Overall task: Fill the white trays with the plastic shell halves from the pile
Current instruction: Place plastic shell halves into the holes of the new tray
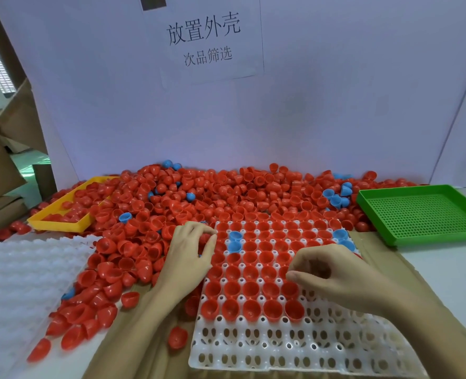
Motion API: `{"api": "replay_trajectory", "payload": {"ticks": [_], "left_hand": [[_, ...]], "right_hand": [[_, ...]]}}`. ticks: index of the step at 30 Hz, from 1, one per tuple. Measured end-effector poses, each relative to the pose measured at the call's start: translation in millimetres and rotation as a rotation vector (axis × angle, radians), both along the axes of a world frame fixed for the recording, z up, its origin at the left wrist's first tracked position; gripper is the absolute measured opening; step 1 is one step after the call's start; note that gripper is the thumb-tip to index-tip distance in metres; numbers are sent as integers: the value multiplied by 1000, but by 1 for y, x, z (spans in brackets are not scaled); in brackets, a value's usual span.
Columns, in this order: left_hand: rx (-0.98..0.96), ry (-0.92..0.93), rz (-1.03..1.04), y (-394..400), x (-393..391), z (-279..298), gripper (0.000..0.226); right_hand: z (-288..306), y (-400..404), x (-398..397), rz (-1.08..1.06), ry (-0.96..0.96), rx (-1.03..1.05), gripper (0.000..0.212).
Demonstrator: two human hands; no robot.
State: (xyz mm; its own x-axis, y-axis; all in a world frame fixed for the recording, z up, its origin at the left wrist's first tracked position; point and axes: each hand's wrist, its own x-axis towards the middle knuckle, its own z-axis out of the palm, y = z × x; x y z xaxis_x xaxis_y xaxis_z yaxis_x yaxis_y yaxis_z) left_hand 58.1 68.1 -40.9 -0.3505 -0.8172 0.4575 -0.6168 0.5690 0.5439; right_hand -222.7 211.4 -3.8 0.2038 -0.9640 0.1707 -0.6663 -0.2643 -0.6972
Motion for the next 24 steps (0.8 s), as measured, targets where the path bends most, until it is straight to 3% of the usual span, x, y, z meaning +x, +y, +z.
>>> {"api": "replay_trajectory", "payload": {"ticks": [8,12,18,20,24], "left_hand": [[-98,7,223,-61,14,11,15],[-148,-180,322,-102,16,28,28],[43,-351,321,-149,27,33,44],[92,-494,275,-155,25,32,55],[143,-691,236,-158,18,26,48]], "right_hand": [[2,0,8,-66,68,-43,19],[2,0,12,-51,72,-40,20],[-3,0,10,-65,97,-54,22],[-3,0,10,-68,105,-60,21],[-2,-1,12,-57,121,-77,20]]}}
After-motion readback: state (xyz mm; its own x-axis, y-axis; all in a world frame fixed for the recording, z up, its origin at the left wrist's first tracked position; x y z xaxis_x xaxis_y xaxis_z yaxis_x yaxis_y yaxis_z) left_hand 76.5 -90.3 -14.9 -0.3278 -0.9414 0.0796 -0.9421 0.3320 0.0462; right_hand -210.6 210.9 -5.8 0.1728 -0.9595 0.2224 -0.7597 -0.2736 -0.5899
